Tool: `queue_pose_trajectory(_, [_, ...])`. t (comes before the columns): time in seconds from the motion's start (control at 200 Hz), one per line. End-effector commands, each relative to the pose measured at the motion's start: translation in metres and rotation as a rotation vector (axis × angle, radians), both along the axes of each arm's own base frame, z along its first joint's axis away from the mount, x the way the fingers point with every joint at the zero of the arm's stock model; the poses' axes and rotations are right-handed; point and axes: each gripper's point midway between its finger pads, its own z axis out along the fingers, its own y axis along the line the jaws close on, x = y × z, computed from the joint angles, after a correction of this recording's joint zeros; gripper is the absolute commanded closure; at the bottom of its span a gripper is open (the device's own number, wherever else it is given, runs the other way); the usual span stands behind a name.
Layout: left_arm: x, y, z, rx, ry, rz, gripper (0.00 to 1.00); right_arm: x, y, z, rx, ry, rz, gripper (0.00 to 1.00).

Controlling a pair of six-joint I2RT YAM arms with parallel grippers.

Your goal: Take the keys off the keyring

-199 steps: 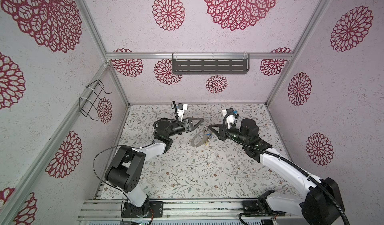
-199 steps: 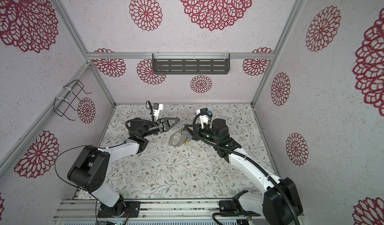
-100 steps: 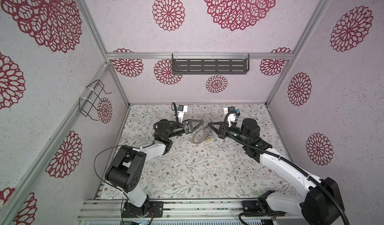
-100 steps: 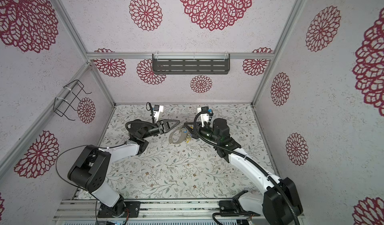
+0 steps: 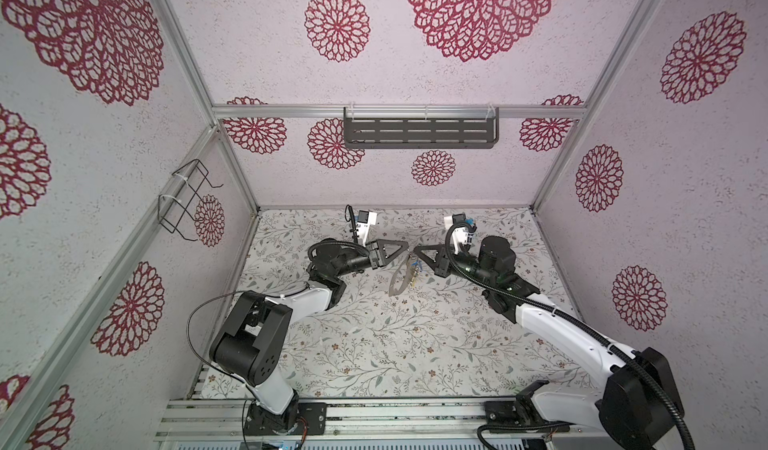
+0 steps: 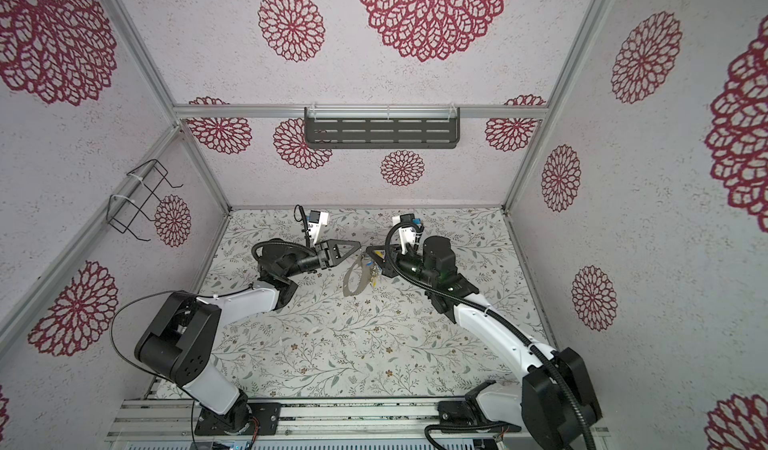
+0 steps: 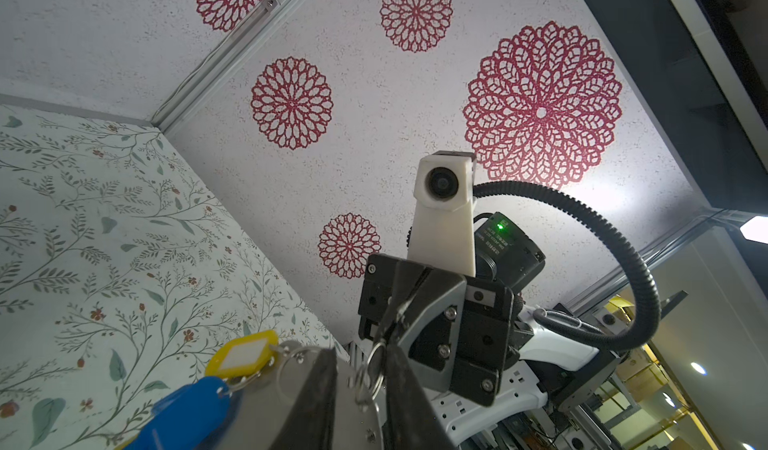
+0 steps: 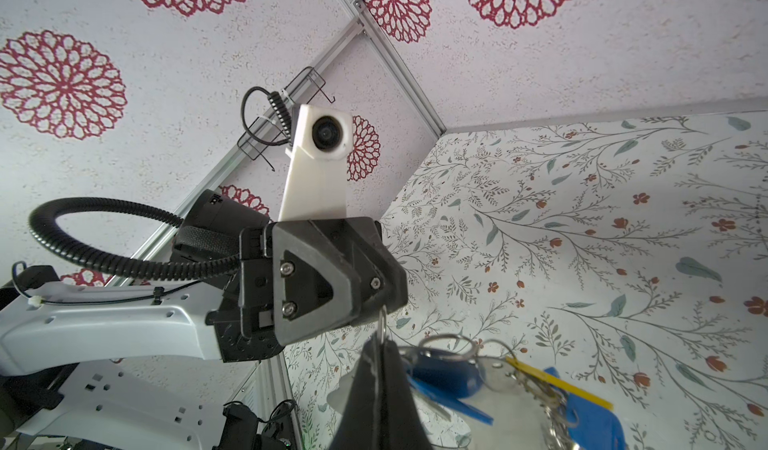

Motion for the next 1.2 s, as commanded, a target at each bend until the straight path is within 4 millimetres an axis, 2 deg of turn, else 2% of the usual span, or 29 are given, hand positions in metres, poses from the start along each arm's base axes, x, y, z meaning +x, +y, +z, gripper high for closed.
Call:
queue_pose_trajectory(0.0, [-0.009, -0.005, 0.017, -0.027, -0.052, -0.039, 0.77, -0.002, 0.002, 0.039, 0.074, -0.1, 0.018, 1.0])
queue_pose_trajectory(0.45, [-0.012, -0.015, 0.011, -0.009, -0.037, -0.072, 0.81, 0.001, 0.003, 0.043, 0.084, -0.101, 0.017, 1.0])
queue_pose_trajectory(0.545, [-0.013, -0.016, 0.008, -0.002, -0.033, -0.072, 0.78, 0.001, 0.003, 0.044, 0.086, -0.105, 0.016, 1.0])
queue_pose_trajectory(0.686, [-0.012, -0.016, 0.005, 0.002, -0.029, -0.07, 0.69, 0.0, 0.003, 0.046, 0.088, -0.108, 0.019, 1.0])
queue_pose_trajectory(0.776, [-0.012, -0.016, 0.004, 0.005, -0.029, -0.068, 0.68, -0.001, 0.003, 0.047, 0.087, -0.109, 0.018, 1.0])
queue_pose_trajectory(1.196, [-0.014, -0.013, 0.002, 0.005, -0.022, -0.064, 0.76, 0.003, -0.001, 0.044, 0.068, -0.107, -0.013, 1.0])
